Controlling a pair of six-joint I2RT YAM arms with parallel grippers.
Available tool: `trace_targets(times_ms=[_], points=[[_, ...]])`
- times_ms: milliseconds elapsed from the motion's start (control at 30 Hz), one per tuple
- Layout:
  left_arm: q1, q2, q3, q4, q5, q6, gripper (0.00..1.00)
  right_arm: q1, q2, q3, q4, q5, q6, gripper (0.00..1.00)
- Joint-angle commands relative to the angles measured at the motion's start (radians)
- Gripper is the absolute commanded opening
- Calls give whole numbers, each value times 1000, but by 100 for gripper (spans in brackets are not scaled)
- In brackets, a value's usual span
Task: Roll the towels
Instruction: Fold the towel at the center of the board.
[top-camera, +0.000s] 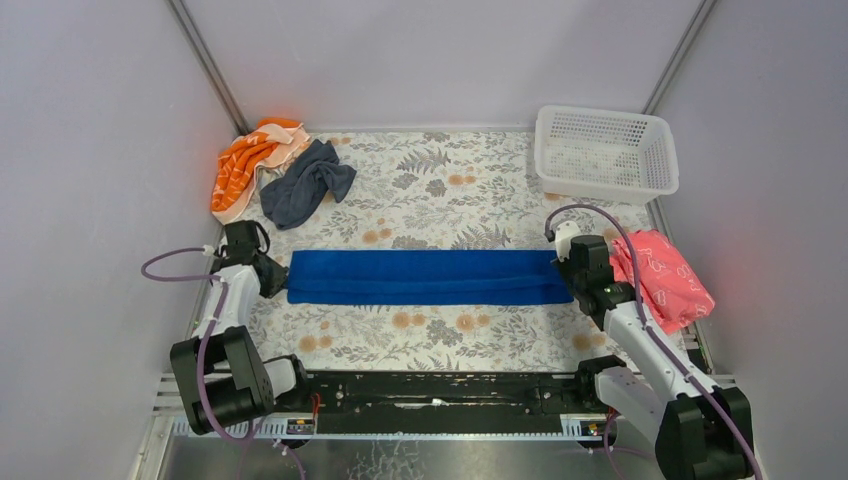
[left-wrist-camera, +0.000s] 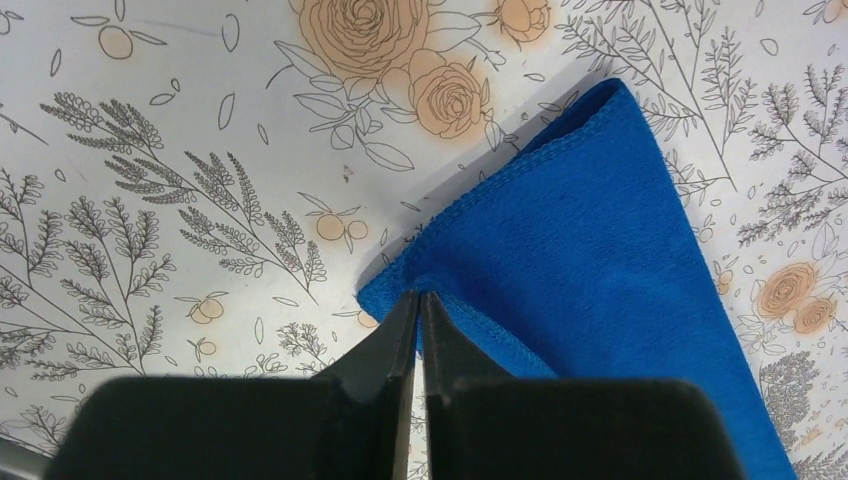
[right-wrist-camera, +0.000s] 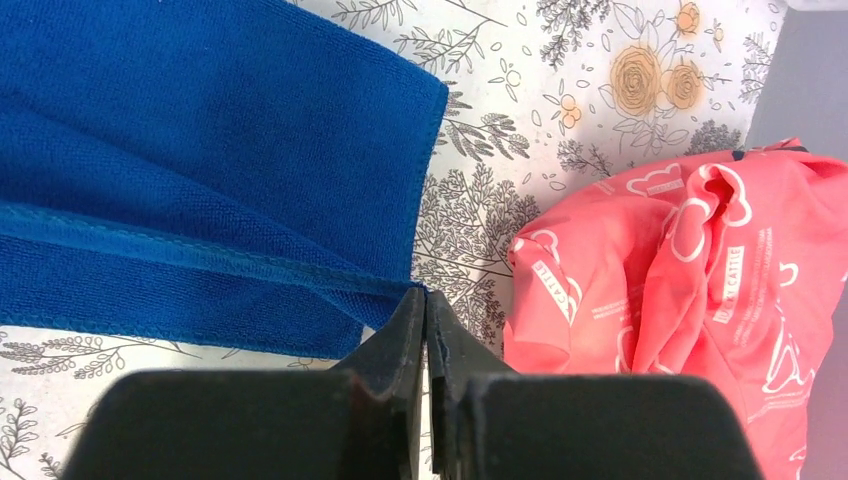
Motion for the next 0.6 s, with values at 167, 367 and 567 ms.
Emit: trace_targets(times_ms=[167,367,567], points=[[11,-72,12,-26,-38,-67,41,15,-89,2,39,80,-63,20],[11,-149,48,-66,-38,-52,54,15,-158,37,-16,91,-73,27],[11,-188,119,-100,54,-1,61,15,-185,125,-90,34,-92,30]])
